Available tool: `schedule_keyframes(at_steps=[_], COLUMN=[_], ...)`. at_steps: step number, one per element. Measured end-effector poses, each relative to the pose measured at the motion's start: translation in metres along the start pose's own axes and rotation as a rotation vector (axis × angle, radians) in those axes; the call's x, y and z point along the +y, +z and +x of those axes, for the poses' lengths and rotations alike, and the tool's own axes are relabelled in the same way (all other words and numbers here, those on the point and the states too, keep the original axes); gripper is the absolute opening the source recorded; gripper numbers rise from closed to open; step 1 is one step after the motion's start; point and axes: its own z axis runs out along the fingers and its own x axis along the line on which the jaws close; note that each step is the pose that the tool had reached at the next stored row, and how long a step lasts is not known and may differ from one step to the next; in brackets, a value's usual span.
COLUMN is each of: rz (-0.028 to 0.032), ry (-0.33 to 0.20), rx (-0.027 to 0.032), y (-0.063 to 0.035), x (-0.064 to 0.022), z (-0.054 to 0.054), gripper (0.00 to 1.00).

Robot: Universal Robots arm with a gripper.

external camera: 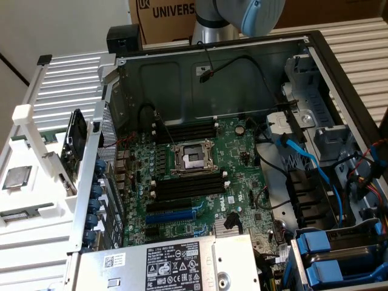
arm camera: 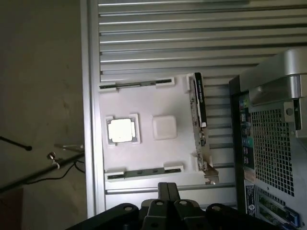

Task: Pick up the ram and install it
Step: 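Reach for the ram, then pick up the ram and move it above insertion slot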

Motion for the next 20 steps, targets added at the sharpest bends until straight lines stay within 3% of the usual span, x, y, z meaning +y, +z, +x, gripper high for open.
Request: schedule_keyframes(at_steps=[10, 20], rz=[0.0000, 0.0000], ry=[0.000, -0.001], rx=[0.0000, 0.0001], y=[0.0012, 0.0012], x=[0.0193, 0.0200], z=[0.037, 0.038], gripper=[0.11, 0.11])
